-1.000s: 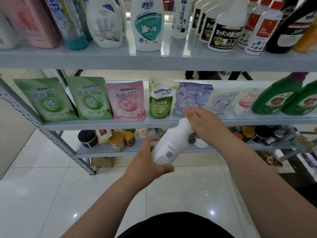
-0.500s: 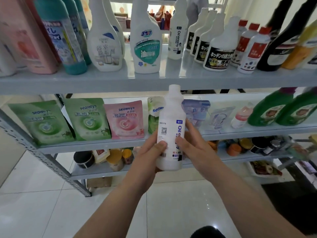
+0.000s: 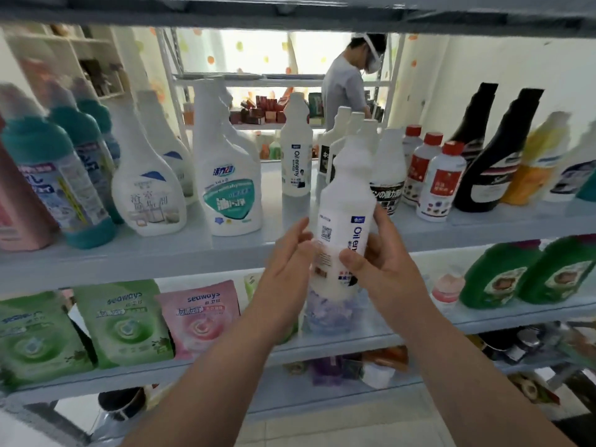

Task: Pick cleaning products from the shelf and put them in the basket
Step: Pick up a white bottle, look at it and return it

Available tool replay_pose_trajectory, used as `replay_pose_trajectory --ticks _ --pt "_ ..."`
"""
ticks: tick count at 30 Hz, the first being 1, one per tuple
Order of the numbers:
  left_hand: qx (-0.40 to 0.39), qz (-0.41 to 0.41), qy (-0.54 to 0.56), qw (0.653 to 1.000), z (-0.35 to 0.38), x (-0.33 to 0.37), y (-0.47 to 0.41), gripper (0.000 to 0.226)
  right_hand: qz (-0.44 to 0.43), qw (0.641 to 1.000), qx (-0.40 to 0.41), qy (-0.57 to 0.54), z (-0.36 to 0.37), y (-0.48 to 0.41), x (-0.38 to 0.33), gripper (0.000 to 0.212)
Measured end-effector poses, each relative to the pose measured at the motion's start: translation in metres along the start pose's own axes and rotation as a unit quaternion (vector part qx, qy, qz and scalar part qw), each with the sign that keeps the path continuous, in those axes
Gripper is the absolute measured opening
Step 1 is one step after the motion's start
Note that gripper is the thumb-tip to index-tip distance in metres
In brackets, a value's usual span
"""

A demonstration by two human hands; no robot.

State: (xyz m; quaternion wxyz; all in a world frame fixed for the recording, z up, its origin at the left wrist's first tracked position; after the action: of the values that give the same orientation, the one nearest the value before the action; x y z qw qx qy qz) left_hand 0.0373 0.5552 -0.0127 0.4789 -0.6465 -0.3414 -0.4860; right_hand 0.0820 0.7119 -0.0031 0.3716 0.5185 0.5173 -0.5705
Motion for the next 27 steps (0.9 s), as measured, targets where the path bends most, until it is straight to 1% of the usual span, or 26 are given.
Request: replay_pose_trajectory --ticks 2,3,4,6,9,14,17,20,23,25,27 --pt "0.059 0.013 -0.021 0.998 -0.003 0.000 -0.034 0.052 -0.016 1.000 0.023 0.001 -0.013 -0.021 -0.004 0.083" --pt "0.075 0.024 -0.050 0.996 -0.003 0.001 -0.051 0.051 -0.022 0.999 0.029 -0.002 -0.018 -0.031 -0.005 0.083" --pt "0.079 0.035 -0.089 0.992 -0.001 0.002 -0.067 0.052 -0.029 0.999 0.033 -0.003 -0.023 -0.041 -0.007 0.082" --pt "0.075 0.044 -0.167 0.982 0.003 0.002 -0.098 0.062 -0.043 0.998 0.036 0.001 -0.029 -0.057 -0.008 0.083" --pt "0.091 0.021 -0.226 0.970 0.005 -0.005 -0.138 0.077 -0.056 0.998 0.032 -0.003 -0.032 -0.075 -0.007 0.085" --pt "0.149 -0.004 -0.234 0.961 0.003 -0.013 -0.190 0.089 -0.055 0.998 0.001 -0.005 -0.033 -0.091 0.004 0.087" --pt "0.169 -0.018 -0.231 0.958 0.005 -0.020 -0.211 0.098 -0.049 0.999 -0.007 -0.006 -0.033 -0.097 0.011 0.089" --pt "0.175 -0.027 -0.252 0.951 0.005 -0.023 -0.222 0.087 -0.051 0.999 -0.008 -0.010 -0.034 -0.100 0.013 0.090" --pt "0.157 -0.029 -0.296 0.942 0.006 -0.023 -0.216 0.076 -0.051 0.999 -0.008 -0.016 -0.035 -0.101 0.013 0.089" --pt "0.143 -0.017 -0.297 0.944 0.007 -0.022 -0.203 0.075 -0.059 0.998 -0.008 -0.018 -0.036 -0.100 0.012 0.088" --pt "0.138 0.014 -0.279 0.950 0.006 -0.019 -0.183 0.072 -0.066 0.998 -0.006 -0.017 -0.036 -0.099 0.011 0.087"
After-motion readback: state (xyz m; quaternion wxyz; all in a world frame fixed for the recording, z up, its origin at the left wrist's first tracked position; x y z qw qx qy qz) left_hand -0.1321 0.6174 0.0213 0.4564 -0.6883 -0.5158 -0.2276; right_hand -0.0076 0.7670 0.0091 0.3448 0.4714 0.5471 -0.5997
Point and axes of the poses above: each hand's wrist, its own y-axis away from the middle knuckle, its own z-axis out of the palm, x = y × z, the point moved 5 cm from there along -y, towards the middle knuckle, and after that the axes turned 9 degrees about z, right-handed, at the moved point
